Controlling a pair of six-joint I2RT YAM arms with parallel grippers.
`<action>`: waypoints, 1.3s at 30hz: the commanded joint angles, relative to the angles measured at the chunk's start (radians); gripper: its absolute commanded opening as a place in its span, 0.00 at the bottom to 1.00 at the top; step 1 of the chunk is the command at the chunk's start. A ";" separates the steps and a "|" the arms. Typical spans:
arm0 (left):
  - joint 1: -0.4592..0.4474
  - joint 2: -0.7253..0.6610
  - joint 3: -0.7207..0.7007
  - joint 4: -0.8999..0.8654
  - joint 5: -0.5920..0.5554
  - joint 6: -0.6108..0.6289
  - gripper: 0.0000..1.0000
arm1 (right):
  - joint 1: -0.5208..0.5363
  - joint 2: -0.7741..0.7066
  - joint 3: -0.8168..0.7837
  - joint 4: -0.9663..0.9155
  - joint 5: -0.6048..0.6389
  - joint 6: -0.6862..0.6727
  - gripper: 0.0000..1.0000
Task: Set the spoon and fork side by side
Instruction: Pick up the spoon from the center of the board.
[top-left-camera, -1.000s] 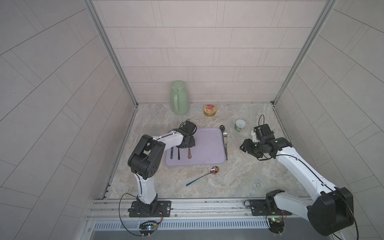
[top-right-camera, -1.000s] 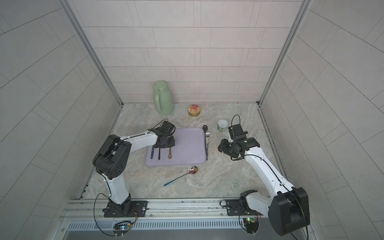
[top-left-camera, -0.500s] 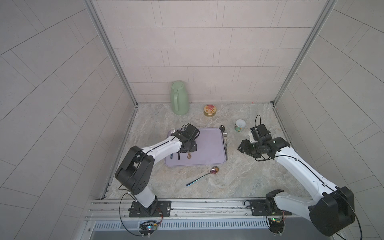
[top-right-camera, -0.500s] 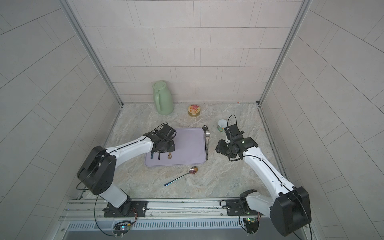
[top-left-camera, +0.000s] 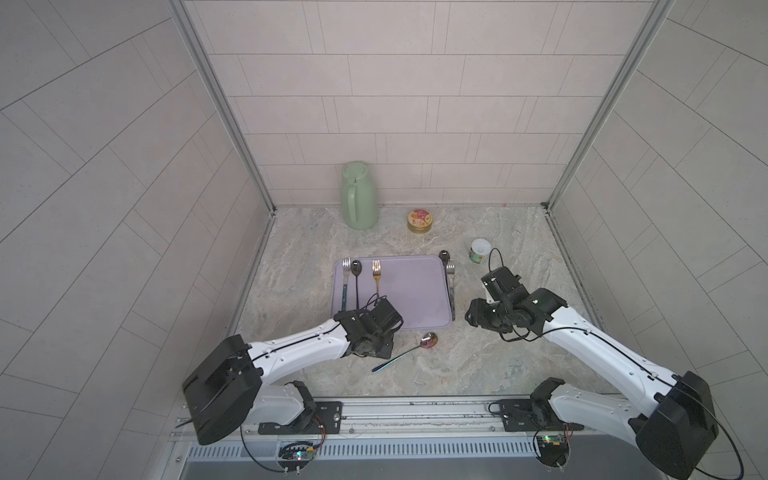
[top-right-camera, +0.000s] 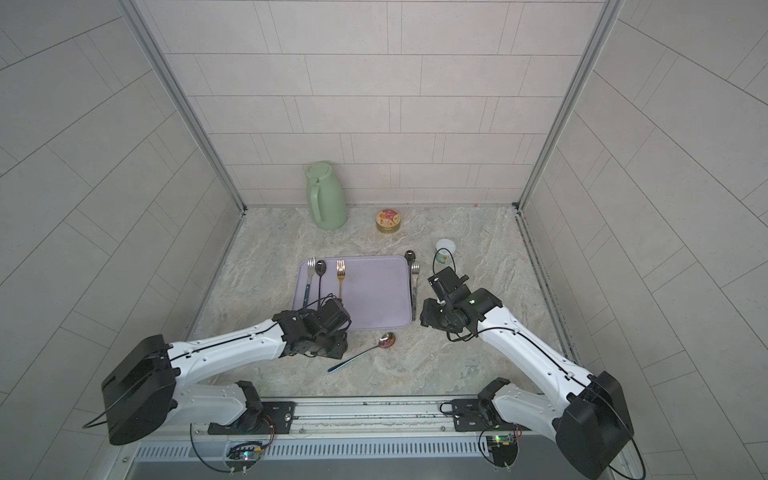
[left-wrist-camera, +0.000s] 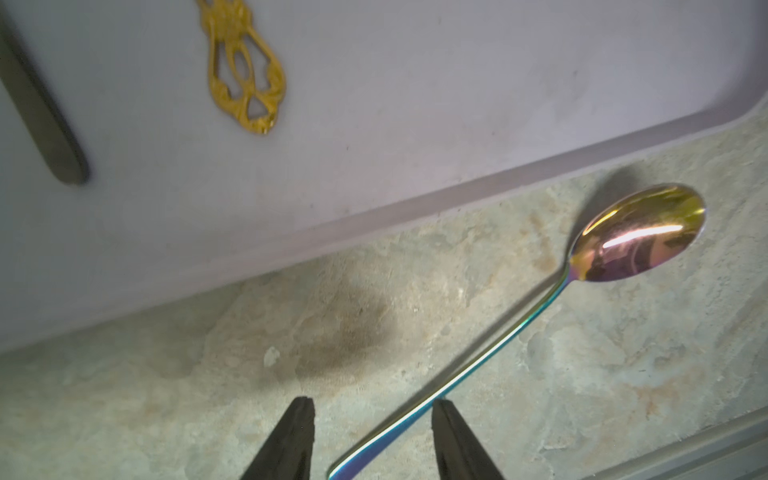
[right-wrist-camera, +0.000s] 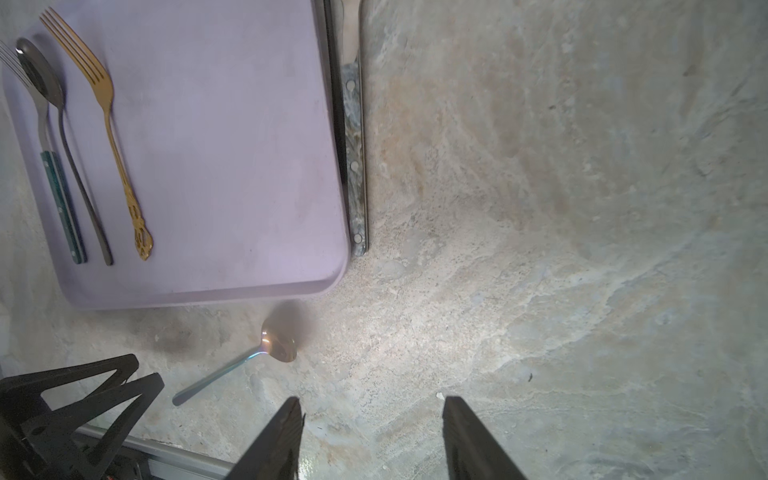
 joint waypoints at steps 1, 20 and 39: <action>-0.023 -0.021 -0.044 0.004 0.048 -0.022 0.52 | 0.059 -0.011 -0.017 0.029 0.051 0.068 0.57; -0.134 -0.068 -0.156 0.141 0.183 -0.091 0.65 | 0.266 0.113 -0.005 0.108 0.113 0.217 0.58; -0.171 -0.180 -0.122 -0.005 -0.066 -0.082 0.69 | 0.344 0.244 0.016 0.208 0.111 0.266 0.57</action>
